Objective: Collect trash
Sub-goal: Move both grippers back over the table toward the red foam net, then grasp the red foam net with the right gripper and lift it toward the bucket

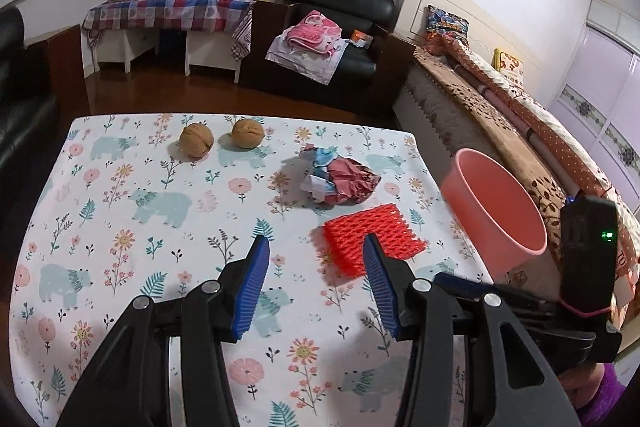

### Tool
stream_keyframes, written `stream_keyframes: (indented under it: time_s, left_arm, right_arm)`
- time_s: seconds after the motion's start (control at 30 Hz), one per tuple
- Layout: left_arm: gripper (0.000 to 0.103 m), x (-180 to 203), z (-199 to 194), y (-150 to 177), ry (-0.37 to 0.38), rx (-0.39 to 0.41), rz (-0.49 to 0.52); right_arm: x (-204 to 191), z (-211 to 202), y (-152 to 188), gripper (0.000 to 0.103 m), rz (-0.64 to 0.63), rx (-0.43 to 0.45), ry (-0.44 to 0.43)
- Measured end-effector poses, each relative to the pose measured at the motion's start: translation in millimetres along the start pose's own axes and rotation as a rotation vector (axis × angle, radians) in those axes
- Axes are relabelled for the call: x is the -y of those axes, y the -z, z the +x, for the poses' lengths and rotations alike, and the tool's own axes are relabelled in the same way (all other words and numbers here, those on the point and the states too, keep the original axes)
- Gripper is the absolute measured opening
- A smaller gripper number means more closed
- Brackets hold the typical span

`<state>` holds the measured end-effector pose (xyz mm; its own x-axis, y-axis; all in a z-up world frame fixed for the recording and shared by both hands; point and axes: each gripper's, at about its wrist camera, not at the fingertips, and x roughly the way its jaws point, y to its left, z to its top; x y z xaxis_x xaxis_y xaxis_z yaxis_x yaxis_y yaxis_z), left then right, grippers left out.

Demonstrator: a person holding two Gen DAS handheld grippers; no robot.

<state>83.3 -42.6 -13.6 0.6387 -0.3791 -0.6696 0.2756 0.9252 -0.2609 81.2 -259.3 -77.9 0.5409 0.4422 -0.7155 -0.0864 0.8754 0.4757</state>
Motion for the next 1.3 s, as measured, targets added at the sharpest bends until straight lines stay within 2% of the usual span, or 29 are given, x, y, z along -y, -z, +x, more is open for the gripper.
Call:
stream_keyframes:
  time_s: [0.23,0.33,0.53,0.57,0.67,0.7,0.77,0.87,1.1,1.3]
  left_arm:
    - [0.048,-16,4,-6,0.019,0.029,-0.070]
    - [0.048,-23,4,-9,0.023,0.033,-0.093]
    - [0.048,-32,7,-13,0.017,0.037,-0.104]
    - [0.048,-33,9,-13,0.016,0.034,-0.105]
    - [0.048,-32,12,-13,0.014,0.024,-0.097]
    - [0.048,-31,13,-13,0.014,0.022,-0.092]
    - [0.048,-30,15,-13,0.012,0.017,-0.087]
    - [0.048,-28,19,-14,0.015,0.009,-0.090]
    - [0.048,-19,23,-16,0.007,0.002,-0.054]
    - [0.048,-8,29,-23,0.002,-0.004,-0.012]
  right_arm:
    - [11,23,-19,0.047,0.241,-0.011,-0.065]
    - [13,32,-25,0.047,0.285,-0.001,-0.024]
    - [-8,43,-34,0.045,0.174,0.053,0.133]
    - [-12,45,-33,0.038,0.143,0.065,0.167]
    - [-15,48,-34,0.028,0.085,0.083,0.228]
    - [-15,48,-33,0.026,0.074,0.085,0.230]
    - [-11,46,-33,0.015,0.073,0.077,0.208]
    - [-7,40,-32,0.009,0.068,0.075,0.183]
    - [-3,17,-24,0.008,0.049,0.088,0.123]
    - [0,-10,-13,0.008,0.004,0.117,0.120]
